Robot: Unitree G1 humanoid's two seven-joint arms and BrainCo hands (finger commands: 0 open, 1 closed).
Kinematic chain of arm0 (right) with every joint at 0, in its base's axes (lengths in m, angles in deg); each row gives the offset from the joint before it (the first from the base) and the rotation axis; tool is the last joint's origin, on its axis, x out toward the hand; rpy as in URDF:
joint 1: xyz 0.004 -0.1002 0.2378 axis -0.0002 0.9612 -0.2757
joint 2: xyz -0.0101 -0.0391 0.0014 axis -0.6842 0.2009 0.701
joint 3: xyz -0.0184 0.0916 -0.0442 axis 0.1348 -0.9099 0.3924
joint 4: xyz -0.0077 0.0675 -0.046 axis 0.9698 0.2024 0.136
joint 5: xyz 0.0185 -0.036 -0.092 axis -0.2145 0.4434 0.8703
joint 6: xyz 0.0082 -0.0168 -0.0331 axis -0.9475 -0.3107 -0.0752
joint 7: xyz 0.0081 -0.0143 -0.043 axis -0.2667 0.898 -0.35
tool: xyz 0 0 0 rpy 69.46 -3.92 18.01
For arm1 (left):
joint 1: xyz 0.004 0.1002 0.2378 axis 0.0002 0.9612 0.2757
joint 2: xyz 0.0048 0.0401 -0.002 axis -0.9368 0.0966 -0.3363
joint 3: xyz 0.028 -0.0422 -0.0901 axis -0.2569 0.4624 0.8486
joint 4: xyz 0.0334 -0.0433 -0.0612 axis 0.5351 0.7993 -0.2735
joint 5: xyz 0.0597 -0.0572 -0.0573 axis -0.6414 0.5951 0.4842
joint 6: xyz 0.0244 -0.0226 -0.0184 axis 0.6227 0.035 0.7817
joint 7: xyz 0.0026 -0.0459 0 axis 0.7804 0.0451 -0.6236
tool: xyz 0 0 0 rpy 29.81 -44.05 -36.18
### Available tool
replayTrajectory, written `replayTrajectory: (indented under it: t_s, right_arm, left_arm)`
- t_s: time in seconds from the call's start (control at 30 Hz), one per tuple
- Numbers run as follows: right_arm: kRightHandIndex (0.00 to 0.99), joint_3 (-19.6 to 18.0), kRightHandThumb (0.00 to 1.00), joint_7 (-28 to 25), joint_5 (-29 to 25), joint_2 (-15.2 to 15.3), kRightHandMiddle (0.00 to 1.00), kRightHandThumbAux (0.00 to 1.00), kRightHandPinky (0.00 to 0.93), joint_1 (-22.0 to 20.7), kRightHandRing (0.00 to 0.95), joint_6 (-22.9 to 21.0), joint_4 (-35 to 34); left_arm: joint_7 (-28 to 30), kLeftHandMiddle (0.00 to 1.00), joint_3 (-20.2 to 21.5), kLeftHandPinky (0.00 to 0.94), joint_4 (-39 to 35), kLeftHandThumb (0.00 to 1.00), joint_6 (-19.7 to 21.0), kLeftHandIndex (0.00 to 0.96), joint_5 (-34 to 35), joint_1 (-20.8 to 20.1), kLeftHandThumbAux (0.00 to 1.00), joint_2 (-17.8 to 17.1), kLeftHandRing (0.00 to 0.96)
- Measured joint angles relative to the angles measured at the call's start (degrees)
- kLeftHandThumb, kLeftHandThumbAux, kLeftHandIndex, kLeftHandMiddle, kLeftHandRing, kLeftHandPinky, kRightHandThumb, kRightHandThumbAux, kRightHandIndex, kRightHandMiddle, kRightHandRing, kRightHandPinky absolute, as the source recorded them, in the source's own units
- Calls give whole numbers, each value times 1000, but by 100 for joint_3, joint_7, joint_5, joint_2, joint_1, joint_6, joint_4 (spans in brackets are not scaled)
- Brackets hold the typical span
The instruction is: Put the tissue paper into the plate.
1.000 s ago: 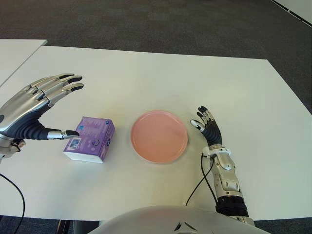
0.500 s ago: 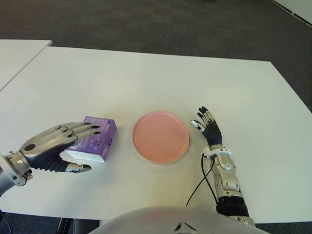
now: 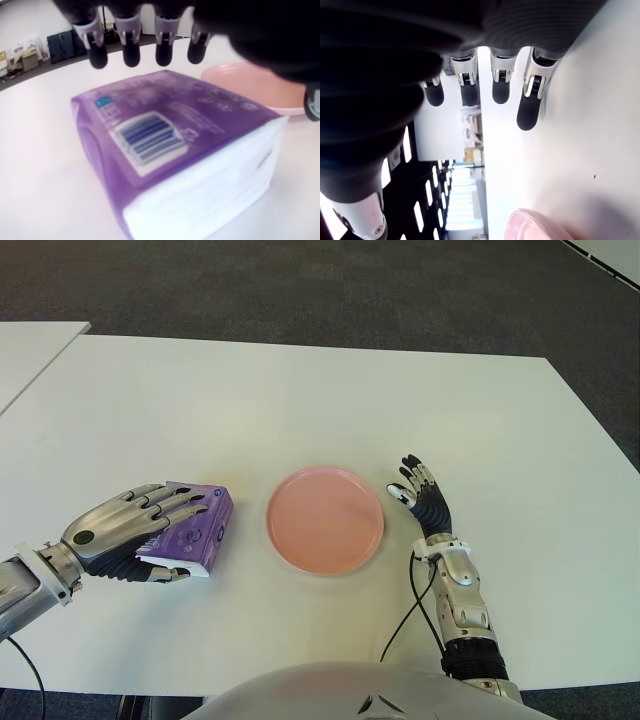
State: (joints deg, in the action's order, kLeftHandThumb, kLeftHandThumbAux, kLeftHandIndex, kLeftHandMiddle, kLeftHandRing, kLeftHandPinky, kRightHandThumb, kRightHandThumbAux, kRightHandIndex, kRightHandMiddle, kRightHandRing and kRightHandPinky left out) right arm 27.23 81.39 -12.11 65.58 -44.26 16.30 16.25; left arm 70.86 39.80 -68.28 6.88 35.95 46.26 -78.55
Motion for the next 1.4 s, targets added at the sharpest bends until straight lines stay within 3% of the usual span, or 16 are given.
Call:
replayTrajectory:
  t_s: [1.4]
  right_arm:
    - [0,-29,43,-9,-7,-1,30,716,22,73,12,-27,-38]
  left_arm:
    - [-425,0,-69,0,8,113,129,0,-185,-182,273,-81,0]
